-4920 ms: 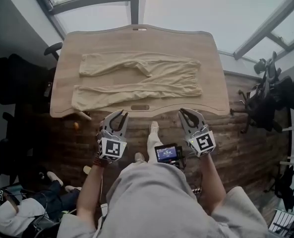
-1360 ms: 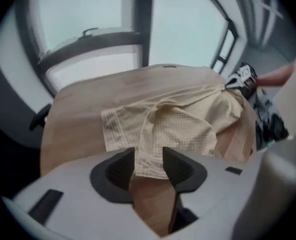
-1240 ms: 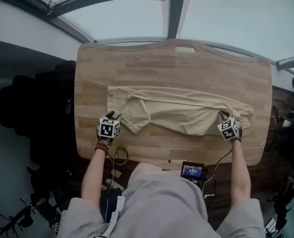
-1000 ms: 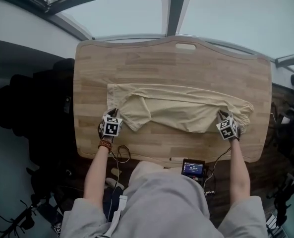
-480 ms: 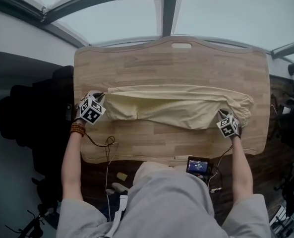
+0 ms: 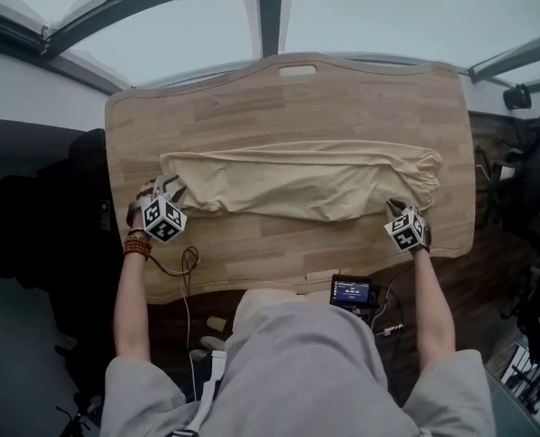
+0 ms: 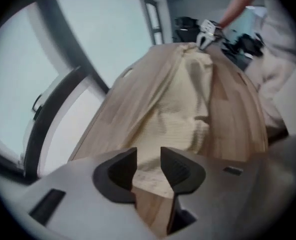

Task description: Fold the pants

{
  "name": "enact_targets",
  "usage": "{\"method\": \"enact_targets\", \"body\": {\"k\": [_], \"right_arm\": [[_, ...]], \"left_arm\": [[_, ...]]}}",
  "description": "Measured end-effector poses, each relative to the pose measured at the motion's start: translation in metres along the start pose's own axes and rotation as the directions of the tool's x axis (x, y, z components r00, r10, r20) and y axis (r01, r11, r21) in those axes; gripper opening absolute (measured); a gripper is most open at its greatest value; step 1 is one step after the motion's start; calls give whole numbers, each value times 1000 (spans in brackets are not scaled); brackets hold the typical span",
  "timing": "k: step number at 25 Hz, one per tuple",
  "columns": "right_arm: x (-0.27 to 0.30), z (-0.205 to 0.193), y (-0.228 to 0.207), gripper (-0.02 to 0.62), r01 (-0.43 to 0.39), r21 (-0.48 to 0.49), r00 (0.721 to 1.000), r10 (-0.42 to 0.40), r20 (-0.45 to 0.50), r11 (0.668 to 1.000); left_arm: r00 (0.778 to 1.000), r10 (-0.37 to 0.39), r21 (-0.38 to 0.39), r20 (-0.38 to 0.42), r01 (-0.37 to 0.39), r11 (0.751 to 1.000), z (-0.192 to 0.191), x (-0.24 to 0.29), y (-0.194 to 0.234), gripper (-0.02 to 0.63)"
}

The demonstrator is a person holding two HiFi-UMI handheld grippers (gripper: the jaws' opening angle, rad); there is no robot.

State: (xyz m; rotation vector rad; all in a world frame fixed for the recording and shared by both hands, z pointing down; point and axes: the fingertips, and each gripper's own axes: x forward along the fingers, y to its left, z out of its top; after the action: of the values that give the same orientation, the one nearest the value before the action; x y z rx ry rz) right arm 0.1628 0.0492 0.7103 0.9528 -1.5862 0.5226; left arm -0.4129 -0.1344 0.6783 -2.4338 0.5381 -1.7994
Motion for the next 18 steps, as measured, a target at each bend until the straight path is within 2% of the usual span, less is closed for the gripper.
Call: {"method": "enact_targets", "body": {"k": [2, 3, 5, 7, 11, 13, 16, 18], "right_arm": [[-4, -13, 4, 31, 1, 26, 1000, 0, -15, 1000], [-5, -17, 7, 31, 1, 39, 1000, 0, -21, 999], [-3, -20, 16, 31, -4, 54, 1000, 6, -26, 999], [-5, -22, 22, 31, -13, 58, 1000, 15, -27, 998], [-21, -37, 7, 31, 5, 74, 1000, -4, -7, 997], [-28, -43, -12, 32, 21, 88, 1000, -23, 19, 996], [-39, -54, -55, 39, 30, 125, 996, -39, 77, 992], [-43, -59, -91, 73, 4, 197, 990, -32, 140, 980]], "left_arm": [[998, -63, 162, -8, 63, 985, 5, 11, -53, 152], [997, -79, 199, -17, 81, 977, 4, 19, -71, 152], [998, -59, 194, -38, 66, 979, -8, 32, -85, 139], [998, -4, 163, -65, 14, 987, -23, 35, -82, 21], [990, 17, 227, -141, 15, 974, -60, 27, -82, 14], [979, 26, 196, -204, 15, 980, -86, 18, -75, 15], [956, 38, 101, -290, -9, 995, -109, 4, -68, 31], [948, 55, 50, -315, -42, 998, -104, -7, -66, 119]]}}
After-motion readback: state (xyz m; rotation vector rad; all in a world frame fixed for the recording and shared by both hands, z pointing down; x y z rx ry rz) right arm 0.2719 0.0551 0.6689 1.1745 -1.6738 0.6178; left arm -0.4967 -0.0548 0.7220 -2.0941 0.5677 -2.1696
